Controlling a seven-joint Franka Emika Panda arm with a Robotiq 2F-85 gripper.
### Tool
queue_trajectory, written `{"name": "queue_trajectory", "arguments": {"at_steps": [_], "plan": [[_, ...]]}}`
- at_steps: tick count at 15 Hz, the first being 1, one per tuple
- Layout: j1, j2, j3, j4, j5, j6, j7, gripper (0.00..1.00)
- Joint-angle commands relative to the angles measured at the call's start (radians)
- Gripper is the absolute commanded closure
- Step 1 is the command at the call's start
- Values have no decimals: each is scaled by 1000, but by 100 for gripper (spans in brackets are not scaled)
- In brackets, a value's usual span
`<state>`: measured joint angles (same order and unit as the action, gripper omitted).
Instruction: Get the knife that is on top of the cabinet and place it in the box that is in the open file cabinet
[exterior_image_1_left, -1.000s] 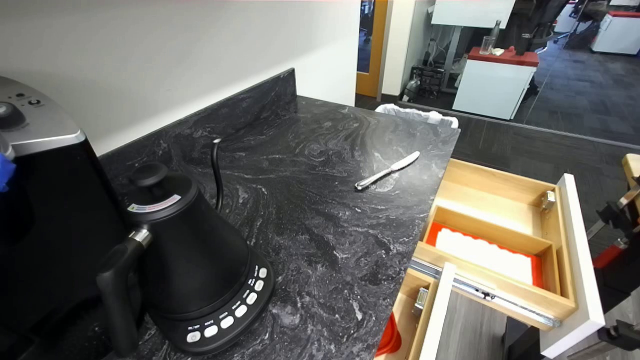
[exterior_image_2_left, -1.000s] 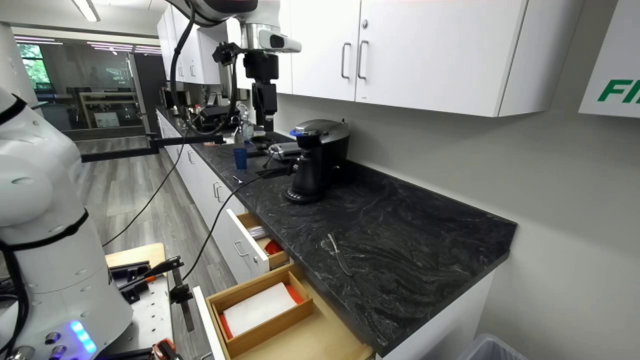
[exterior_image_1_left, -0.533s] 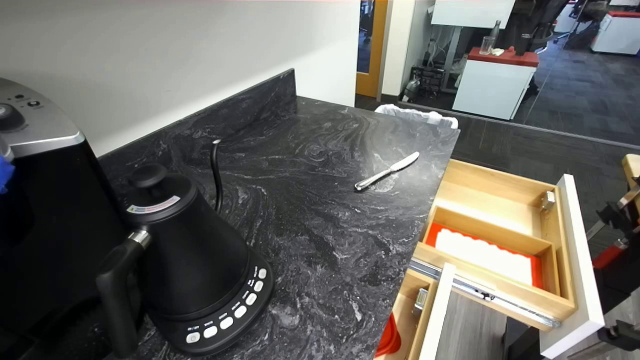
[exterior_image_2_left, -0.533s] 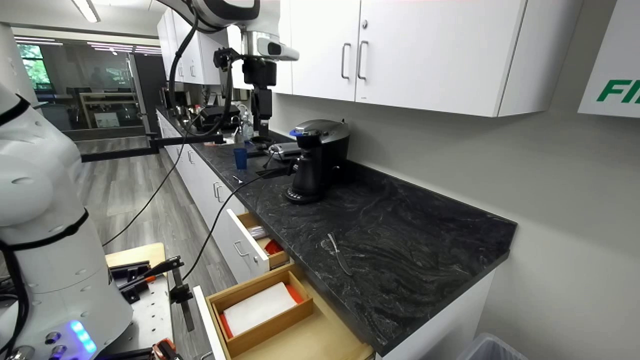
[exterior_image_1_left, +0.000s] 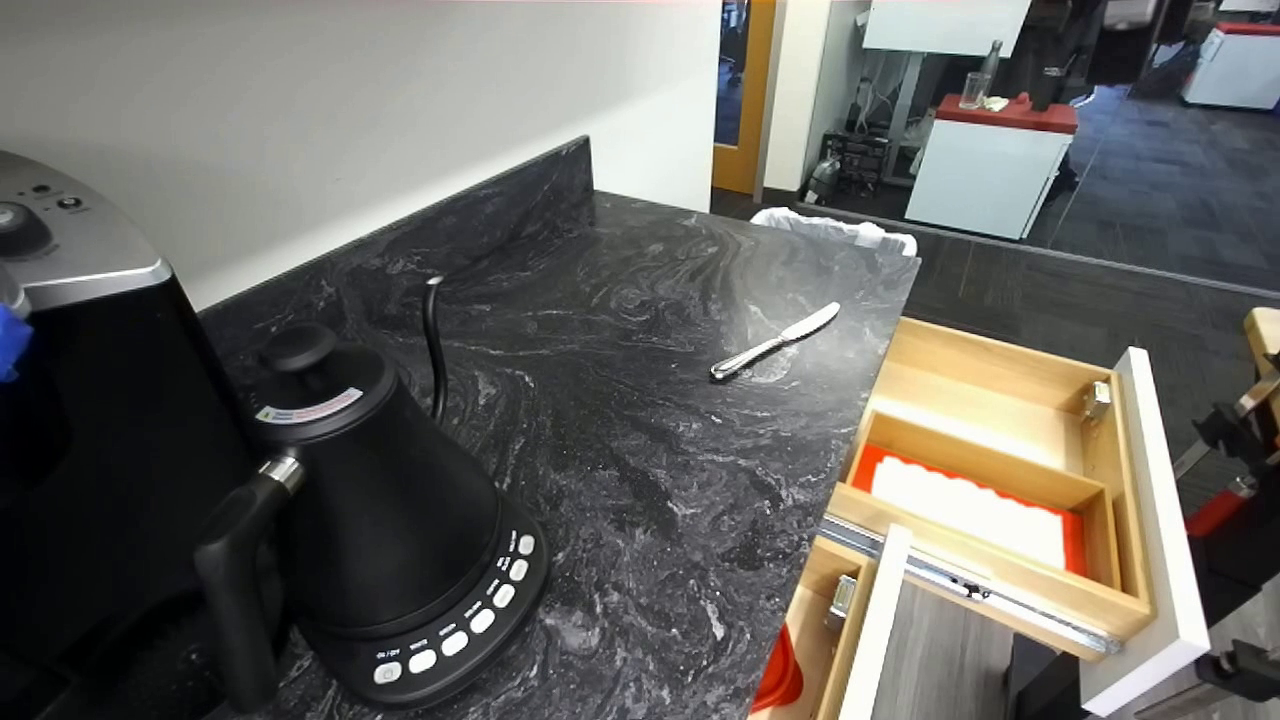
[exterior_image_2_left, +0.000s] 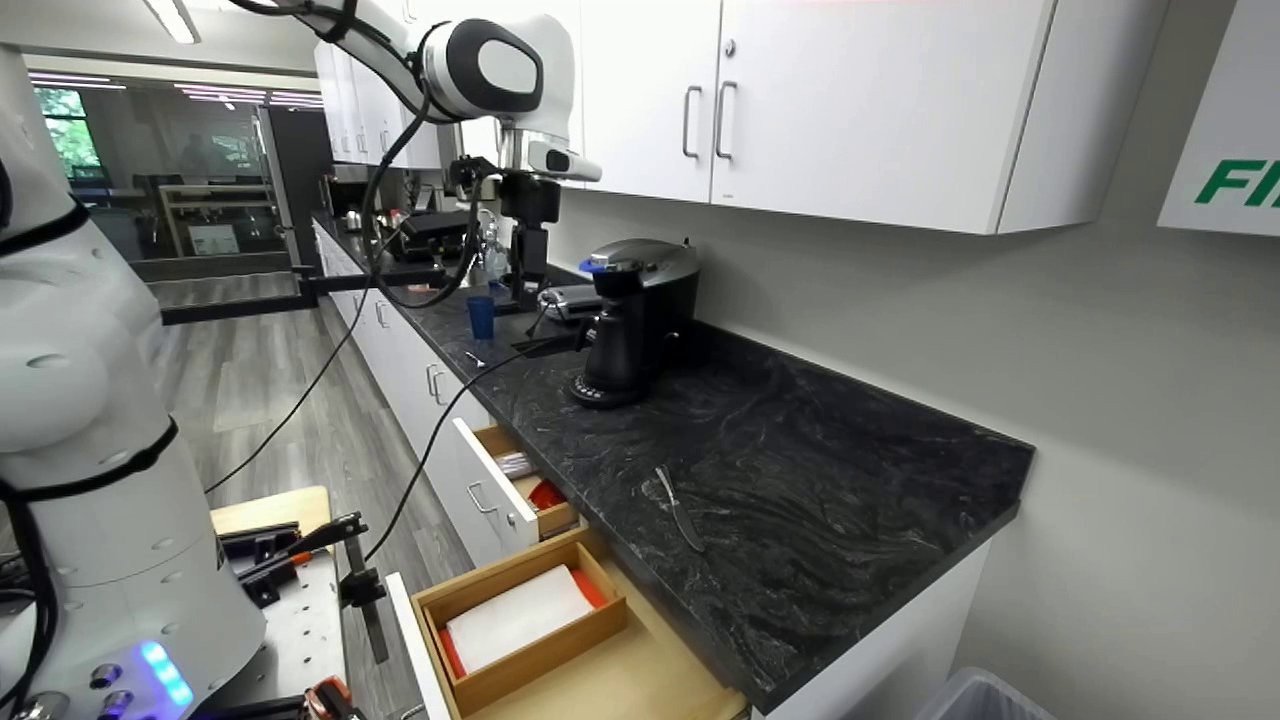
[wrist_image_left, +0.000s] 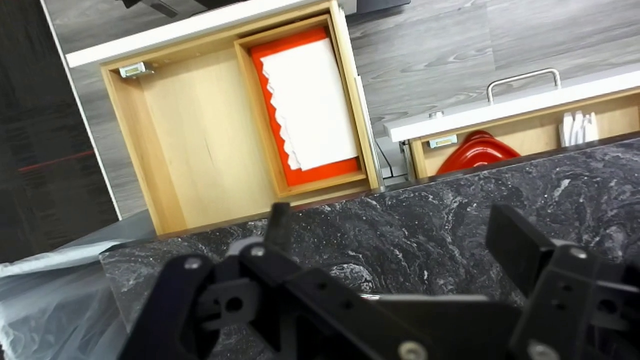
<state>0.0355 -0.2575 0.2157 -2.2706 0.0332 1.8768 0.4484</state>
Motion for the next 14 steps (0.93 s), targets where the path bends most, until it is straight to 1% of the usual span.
{"name": "queue_trajectory", "arguments": {"at_steps": [1,4,6,10,14], "plan": [[17,1,-16,2,-4,-2,3,0],[17,1,-16,2,-4,-2,3,0],[10,22,-14,-9,-23,32,20,0],[2,91,-41,-39,-34,148,-17,0],[-6,183,-84,-77,-79,321,-20,0]]}}
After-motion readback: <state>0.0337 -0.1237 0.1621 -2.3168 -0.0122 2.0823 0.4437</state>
